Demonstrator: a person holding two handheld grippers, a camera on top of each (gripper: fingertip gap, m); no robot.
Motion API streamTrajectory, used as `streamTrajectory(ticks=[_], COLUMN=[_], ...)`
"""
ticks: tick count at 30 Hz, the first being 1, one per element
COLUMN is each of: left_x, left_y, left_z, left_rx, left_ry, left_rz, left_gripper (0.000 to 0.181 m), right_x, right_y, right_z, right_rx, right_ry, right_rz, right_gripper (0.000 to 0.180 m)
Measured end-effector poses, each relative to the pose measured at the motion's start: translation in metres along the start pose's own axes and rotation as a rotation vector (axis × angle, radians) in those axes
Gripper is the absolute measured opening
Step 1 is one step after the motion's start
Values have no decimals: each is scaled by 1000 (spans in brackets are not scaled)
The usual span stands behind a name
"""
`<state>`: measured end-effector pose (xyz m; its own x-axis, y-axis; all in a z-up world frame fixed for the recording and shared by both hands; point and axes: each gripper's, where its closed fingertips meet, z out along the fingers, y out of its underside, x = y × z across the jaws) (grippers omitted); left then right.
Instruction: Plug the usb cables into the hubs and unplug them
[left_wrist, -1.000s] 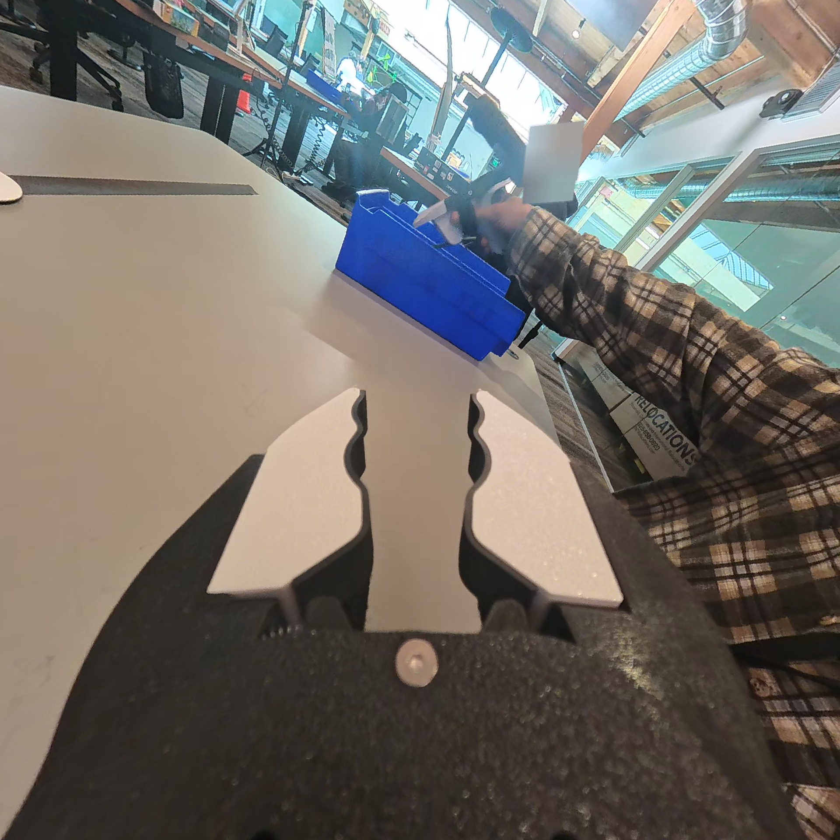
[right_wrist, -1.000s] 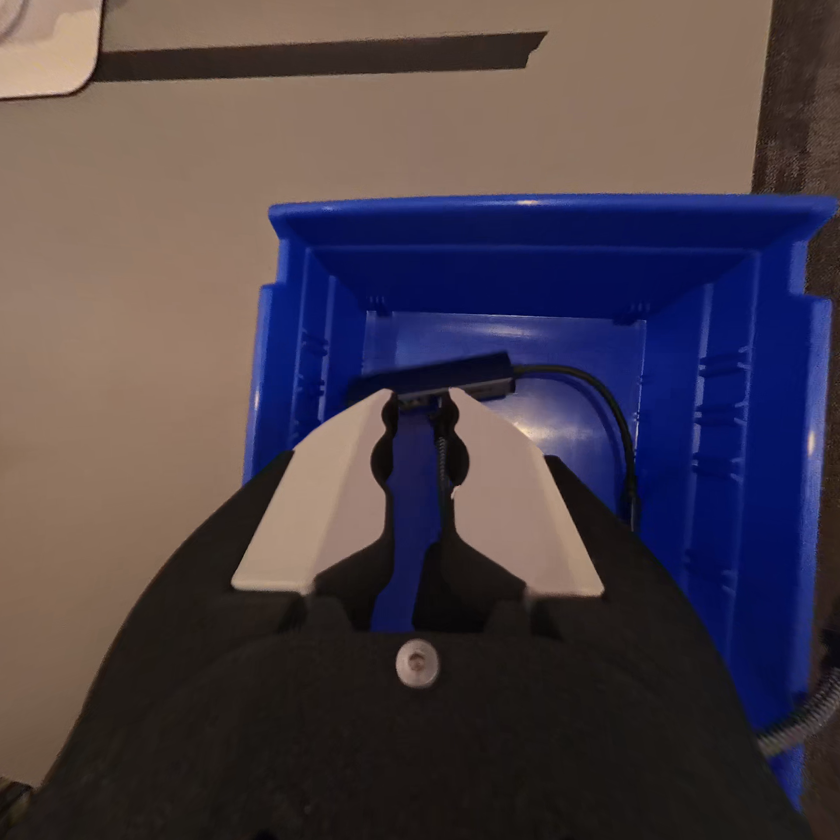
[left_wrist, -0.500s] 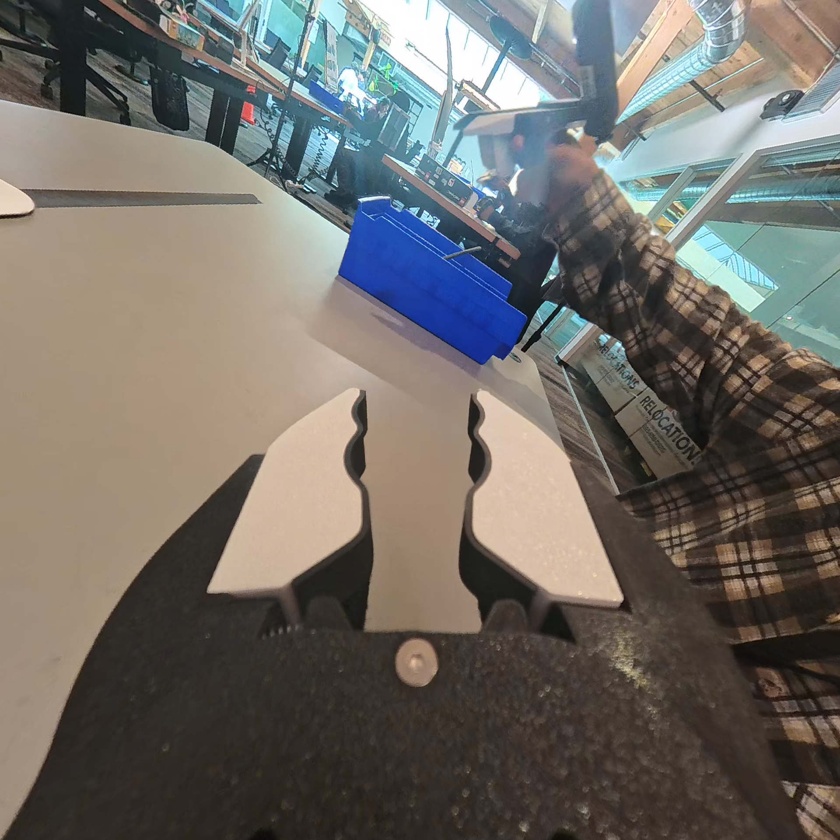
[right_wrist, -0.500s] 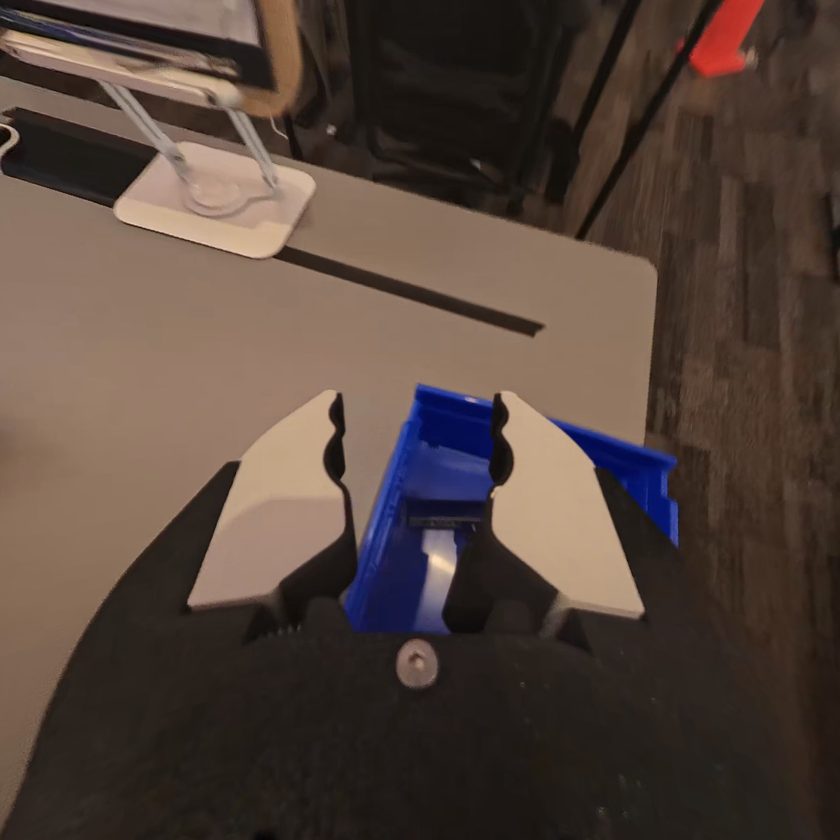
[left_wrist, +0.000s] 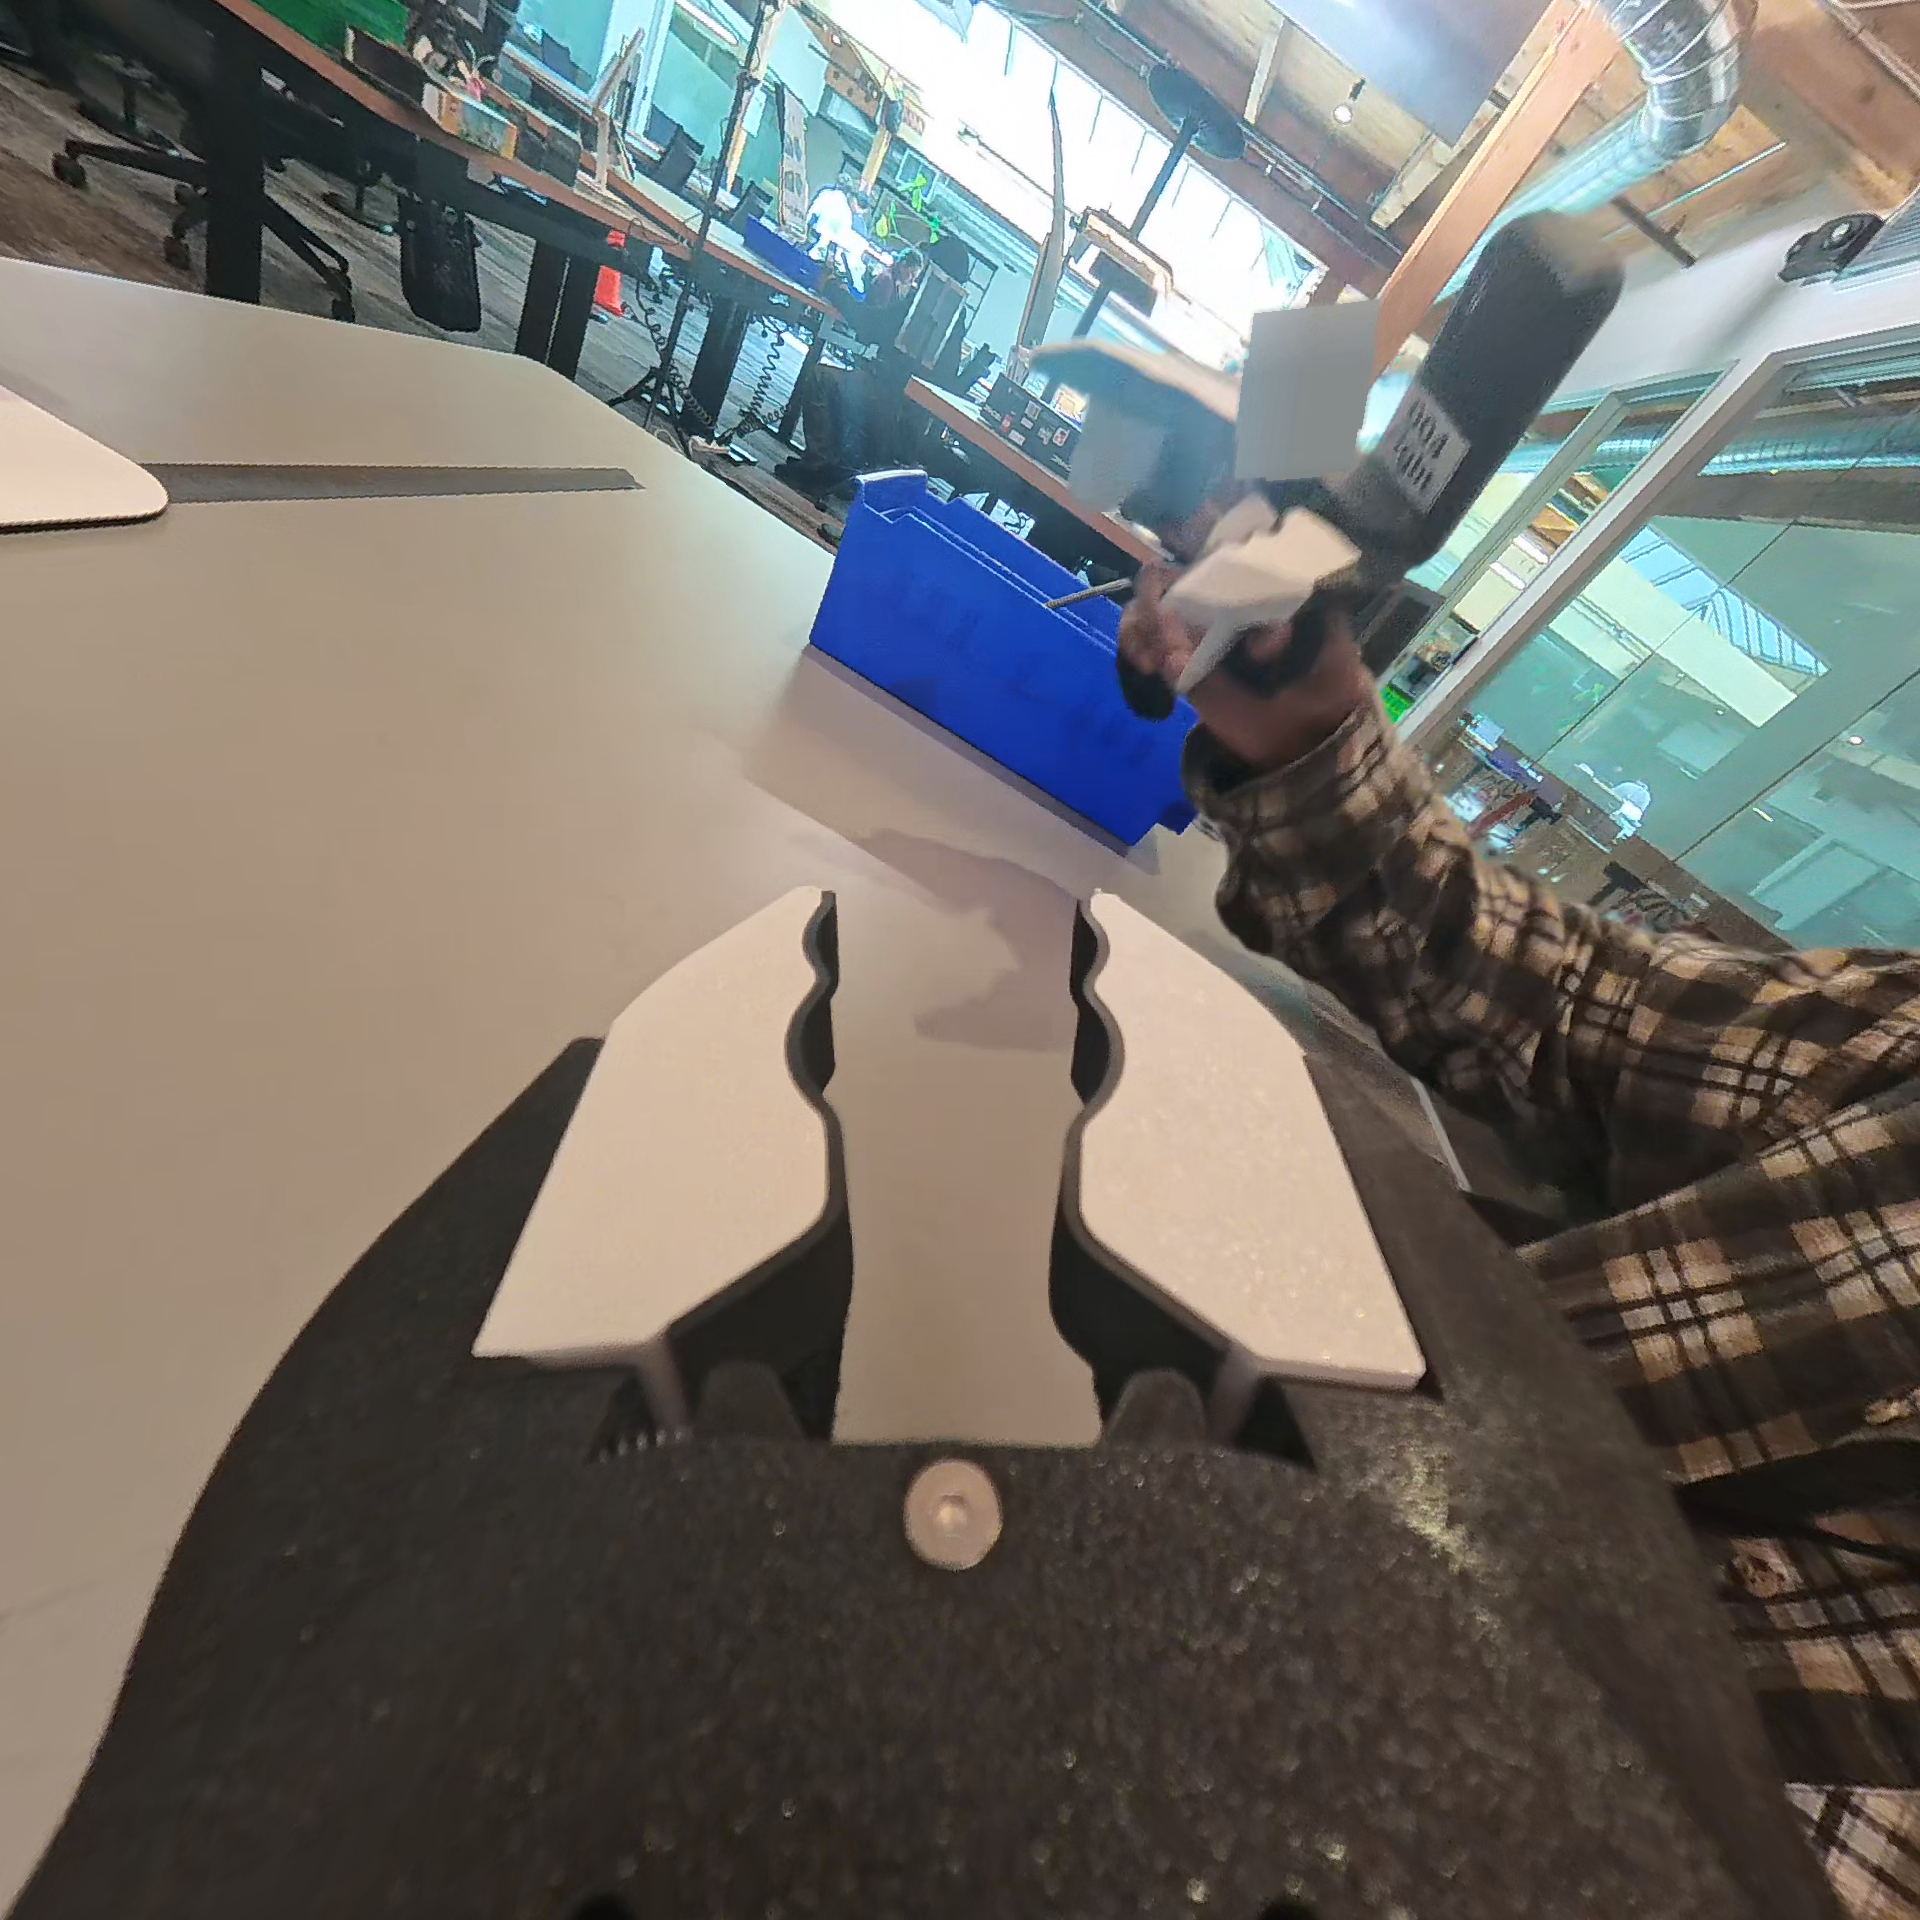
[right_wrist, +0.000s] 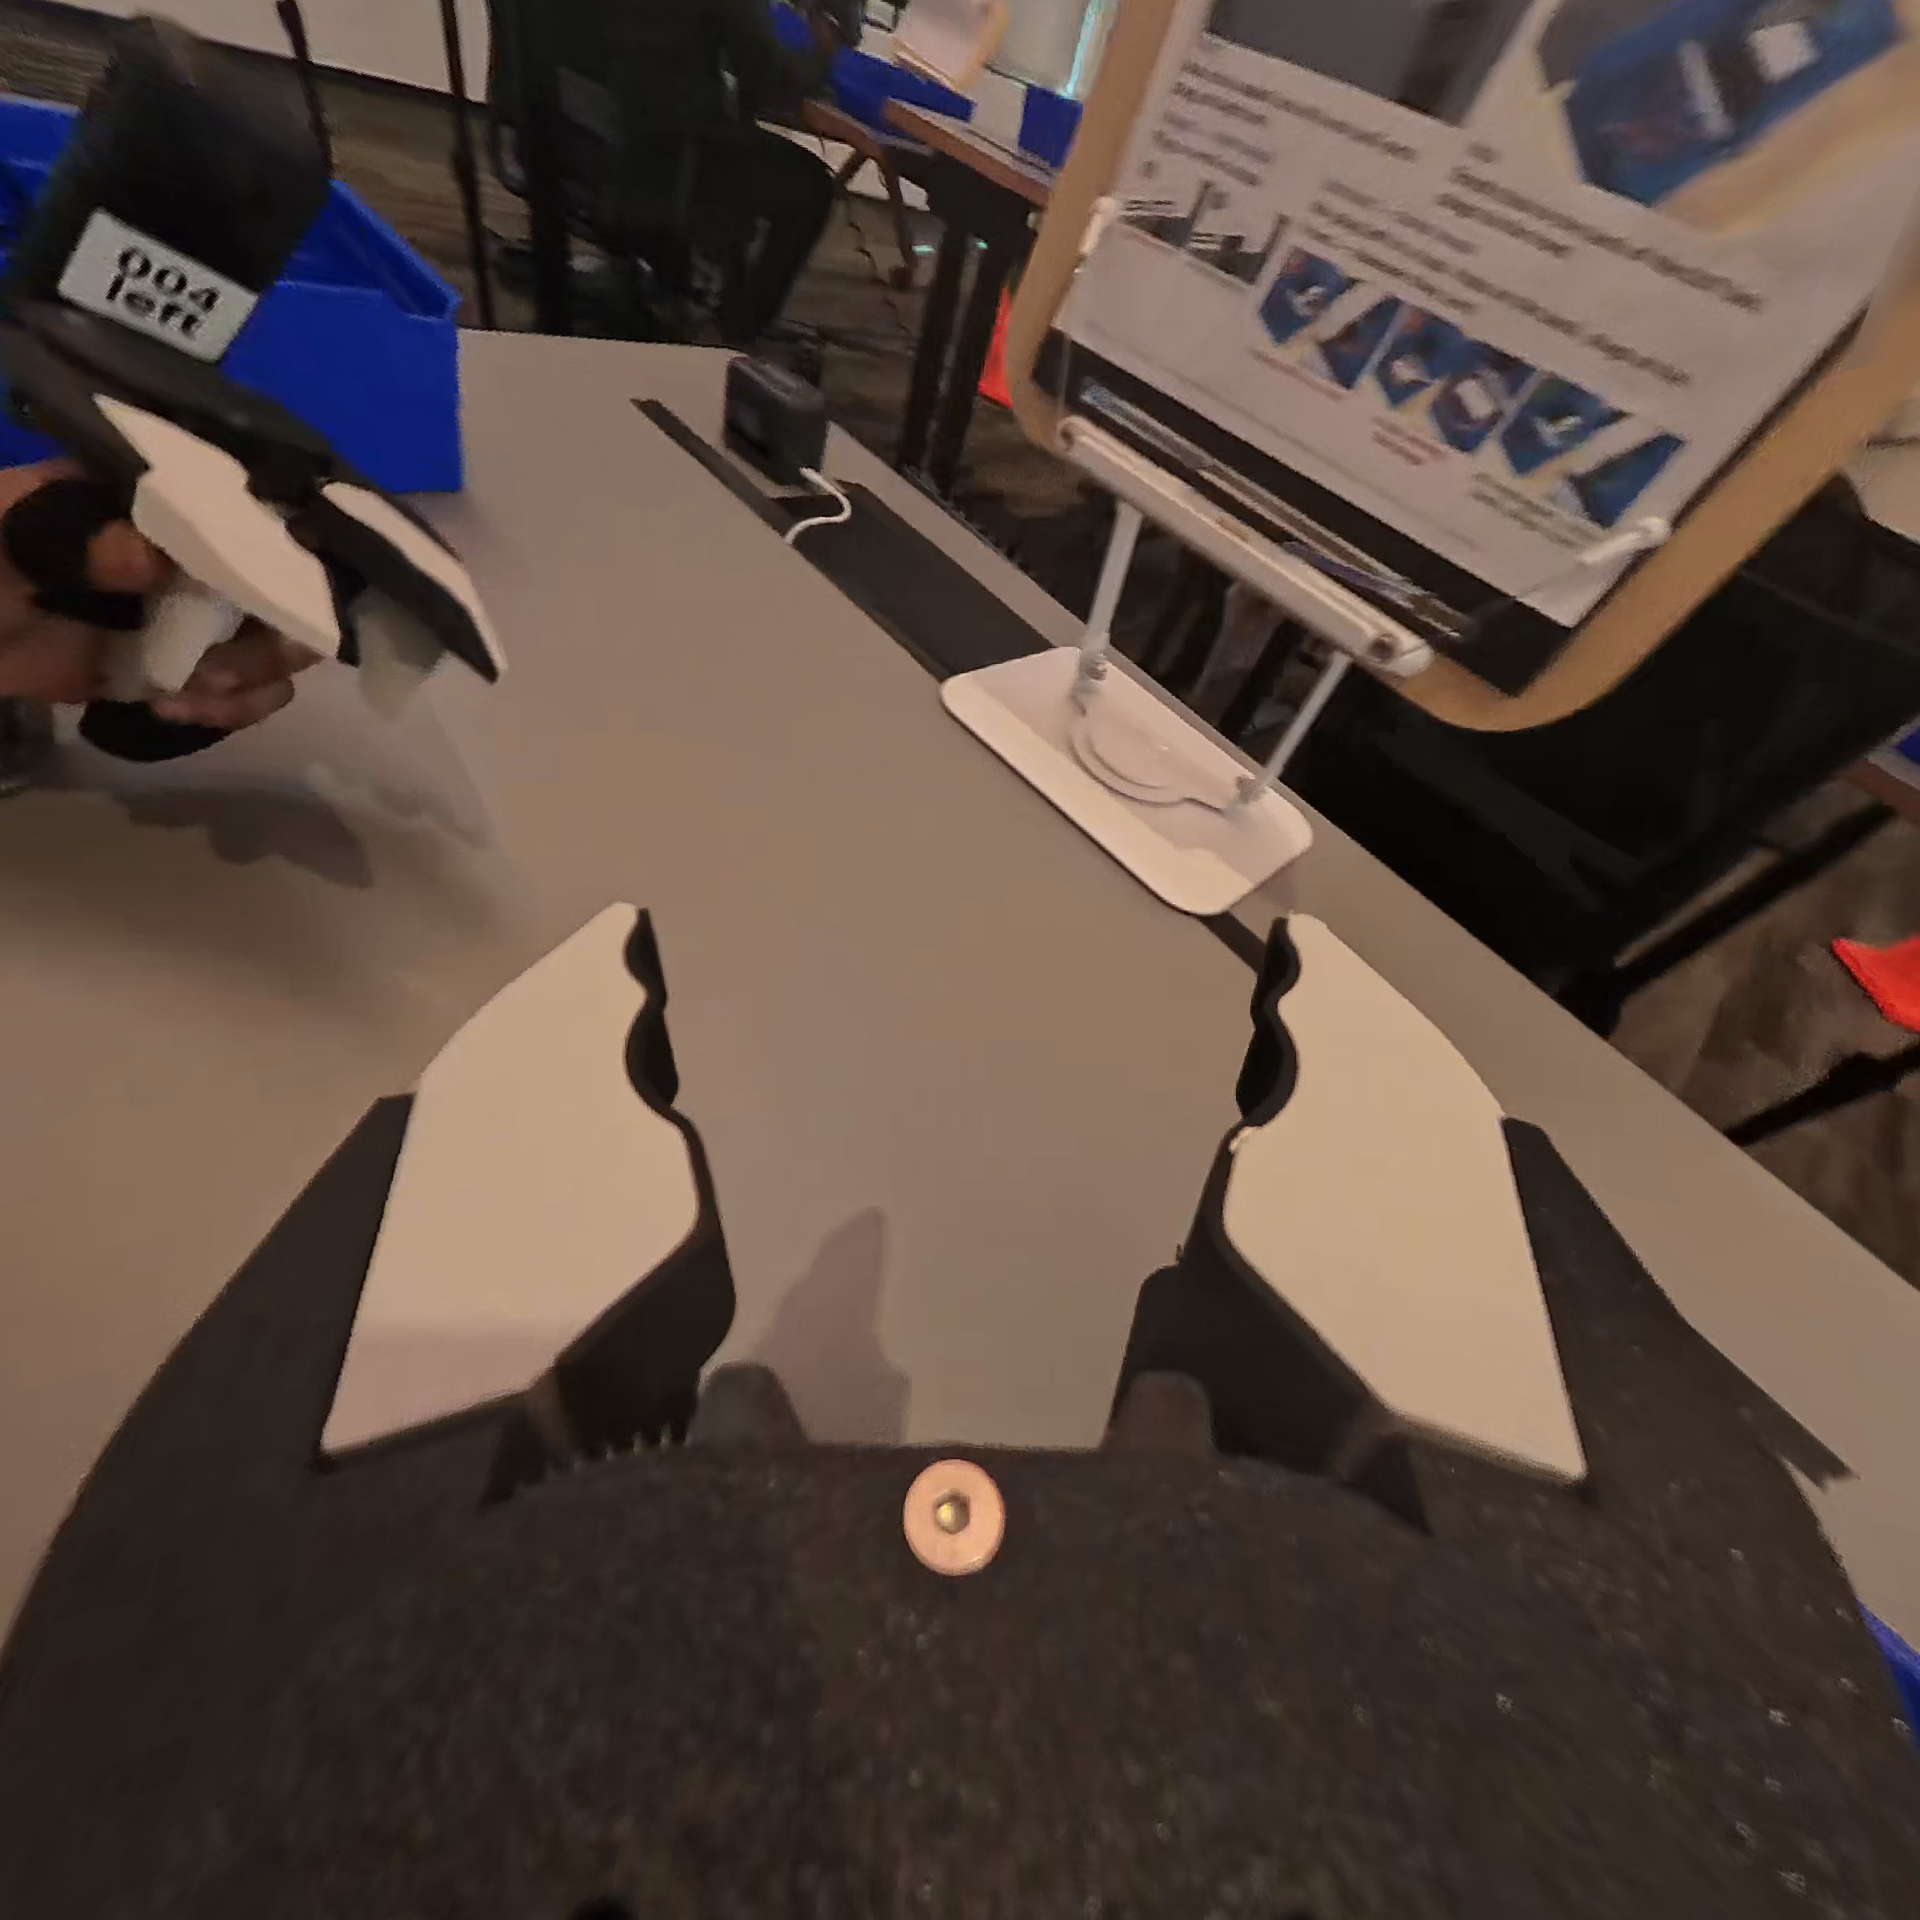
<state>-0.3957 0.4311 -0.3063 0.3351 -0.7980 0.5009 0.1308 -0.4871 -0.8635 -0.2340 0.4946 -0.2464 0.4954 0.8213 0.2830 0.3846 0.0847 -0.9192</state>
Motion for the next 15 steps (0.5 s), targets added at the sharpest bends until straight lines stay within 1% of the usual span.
streamTrajectory(ticks=[2, 4, 7, 9, 12, 15], left_x=[-1, -1, -2, -3, -6, -9], left_y=[0, 1, -1, -2, -4, -7], left_z=[0, 0, -1, -3, -6, -9], left_rx=[-3, -6, -1, 9, 20, 31], left_ry=[-5, -9, -13, -18, -27, -43], left_rz=[5, 10, 16, 18, 15, 19], left_gripper=[42, 42, 42, 42, 42, 42], right_x=[-18, -34, -50, -55, -66, -73], right_y=[15, 31, 48, 54, 54, 57], right_z=[17, 32, 45, 47, 44, 46], right_rx=[33, 43, 66, 123, 156, 145], right_ry=[-47, -117, -171, -158, -185, -181], right_rz=[-16, -14, -1, -10, -17, -57], right_gripper=[110, 110, 109, 104, 88, 88])
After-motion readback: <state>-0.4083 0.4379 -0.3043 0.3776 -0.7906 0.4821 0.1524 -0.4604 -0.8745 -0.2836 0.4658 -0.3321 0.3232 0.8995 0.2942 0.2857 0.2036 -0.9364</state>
